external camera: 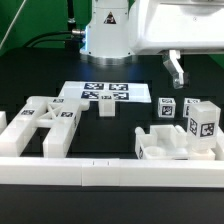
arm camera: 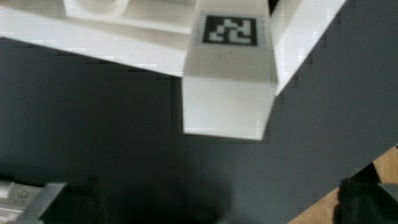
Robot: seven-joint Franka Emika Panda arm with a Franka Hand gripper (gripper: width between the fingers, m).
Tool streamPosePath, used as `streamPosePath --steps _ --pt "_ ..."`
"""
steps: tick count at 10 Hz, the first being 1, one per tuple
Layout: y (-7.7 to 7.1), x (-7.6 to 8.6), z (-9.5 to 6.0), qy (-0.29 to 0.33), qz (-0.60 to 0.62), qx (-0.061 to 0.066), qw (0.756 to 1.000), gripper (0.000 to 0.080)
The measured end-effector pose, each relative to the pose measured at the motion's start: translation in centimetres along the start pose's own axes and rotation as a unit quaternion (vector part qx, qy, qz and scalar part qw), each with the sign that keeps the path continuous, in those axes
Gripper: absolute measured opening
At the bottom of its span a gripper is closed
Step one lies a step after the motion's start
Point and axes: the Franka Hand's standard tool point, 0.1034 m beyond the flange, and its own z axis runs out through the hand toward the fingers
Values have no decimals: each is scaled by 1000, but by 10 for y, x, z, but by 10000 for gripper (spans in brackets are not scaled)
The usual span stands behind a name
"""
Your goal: Assemble chair
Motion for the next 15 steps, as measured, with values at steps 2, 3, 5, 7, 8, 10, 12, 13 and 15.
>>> streamPosePath --steps 2,3,5,7,8,10,12,13,15 --pt "-4 -5 3 -44 0 11 999 649" --pt "-3 -9 6 -80 -5 18 997 649" --pt "1 -12 10 -160 -3 33 987 649" --pt "2 -14 19 -225 -1 46 973 649" --pt "3 -12 25 -240 0 49 970 649" --pt "6 -9 32 -238 1 49 970 649" --pt "8 -10 34 -240 3 48 970 649" --pt "8 -12 35 -240 3 48 970 649" --pt "5 -13 36 -237 5 47 970 535"
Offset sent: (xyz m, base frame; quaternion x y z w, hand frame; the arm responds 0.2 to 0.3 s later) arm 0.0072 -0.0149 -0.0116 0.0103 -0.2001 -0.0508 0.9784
